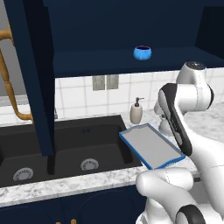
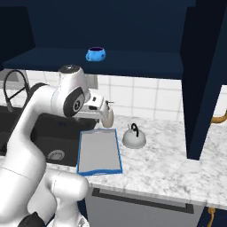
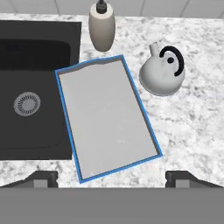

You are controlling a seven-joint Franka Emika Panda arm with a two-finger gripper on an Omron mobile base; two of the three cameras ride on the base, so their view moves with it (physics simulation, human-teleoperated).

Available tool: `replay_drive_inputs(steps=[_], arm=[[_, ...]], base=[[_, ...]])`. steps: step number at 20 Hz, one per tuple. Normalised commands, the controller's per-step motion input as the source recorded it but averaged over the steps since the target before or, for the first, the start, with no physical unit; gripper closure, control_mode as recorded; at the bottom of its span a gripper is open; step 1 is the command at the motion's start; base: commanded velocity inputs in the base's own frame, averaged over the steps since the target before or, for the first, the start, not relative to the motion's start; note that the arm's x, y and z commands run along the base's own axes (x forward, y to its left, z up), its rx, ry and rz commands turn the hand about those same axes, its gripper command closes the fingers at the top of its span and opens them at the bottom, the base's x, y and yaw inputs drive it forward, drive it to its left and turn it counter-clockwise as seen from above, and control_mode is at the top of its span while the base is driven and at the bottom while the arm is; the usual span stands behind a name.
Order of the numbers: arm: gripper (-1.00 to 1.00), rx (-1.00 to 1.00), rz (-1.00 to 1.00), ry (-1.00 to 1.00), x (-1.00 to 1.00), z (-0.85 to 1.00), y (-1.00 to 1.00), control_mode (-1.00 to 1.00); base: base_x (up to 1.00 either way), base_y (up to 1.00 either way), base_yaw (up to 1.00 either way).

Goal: Pick the kettle from the counter and place it on the tray. Then pick the mug from the cabinet and place it on the tray. Then close the cabinet doors.

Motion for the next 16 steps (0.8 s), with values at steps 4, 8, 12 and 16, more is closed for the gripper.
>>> replay_drive_inputs(steps=[4,8,12,16], arm=[[-1.0,0.0,-0.04,0.05,-0.02,-0.54,-0.92,-1.0],[-1.0,0.0,0.0,-0.04,0.18,-0.33,-0.68,-1.0],[-1.0,0.0,0.02,-0.04,0.44,-0.1,-0.45,-1.0],[-1.0,0.0,0.09,-0.01,0.38,0.0,-0.36,-1.0]], base=[[0.0,0.0,0.0],[0.0,0.0,0.0],[0.0,0.0,0.0],[0.0,0.0,0.0]])
